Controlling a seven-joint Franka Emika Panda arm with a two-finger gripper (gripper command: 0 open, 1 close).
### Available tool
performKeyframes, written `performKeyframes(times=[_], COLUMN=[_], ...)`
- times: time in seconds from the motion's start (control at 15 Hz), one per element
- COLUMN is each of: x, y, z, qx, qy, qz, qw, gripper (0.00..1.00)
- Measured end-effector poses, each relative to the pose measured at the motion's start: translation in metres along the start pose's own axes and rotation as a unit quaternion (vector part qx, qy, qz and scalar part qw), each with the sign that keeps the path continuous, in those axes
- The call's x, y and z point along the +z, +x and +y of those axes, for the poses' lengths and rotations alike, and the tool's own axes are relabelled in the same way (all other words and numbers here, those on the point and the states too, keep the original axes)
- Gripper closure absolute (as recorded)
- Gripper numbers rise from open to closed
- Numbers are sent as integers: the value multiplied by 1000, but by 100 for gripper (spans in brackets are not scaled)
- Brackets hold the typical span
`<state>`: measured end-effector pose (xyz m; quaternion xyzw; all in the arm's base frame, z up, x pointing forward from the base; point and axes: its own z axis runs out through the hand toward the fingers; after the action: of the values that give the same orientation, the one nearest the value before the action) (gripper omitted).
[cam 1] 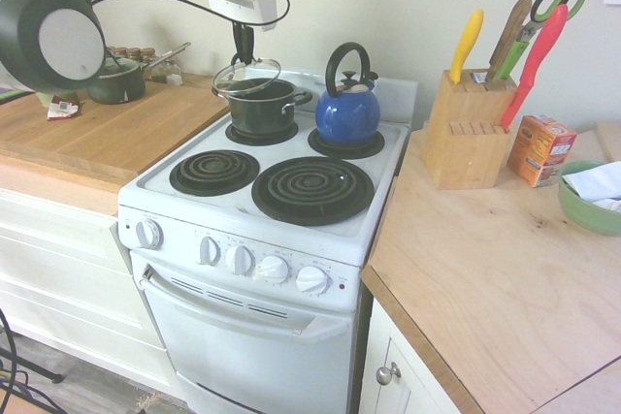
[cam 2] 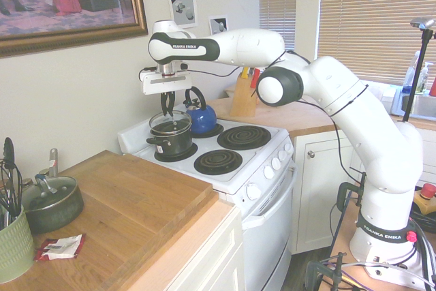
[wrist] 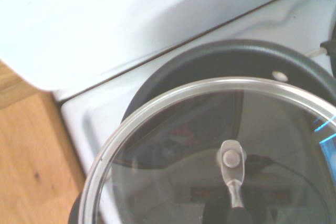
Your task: Cover the lid of the pot
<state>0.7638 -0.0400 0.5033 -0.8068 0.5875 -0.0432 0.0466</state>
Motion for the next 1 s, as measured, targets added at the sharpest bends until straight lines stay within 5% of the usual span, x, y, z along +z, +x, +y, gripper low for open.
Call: performKeyframes(times=[1.0], x=[30], y=[9], z=[-11], qx=[12], qy=[6], qz=[5], qw=[1000], gripper=[100])
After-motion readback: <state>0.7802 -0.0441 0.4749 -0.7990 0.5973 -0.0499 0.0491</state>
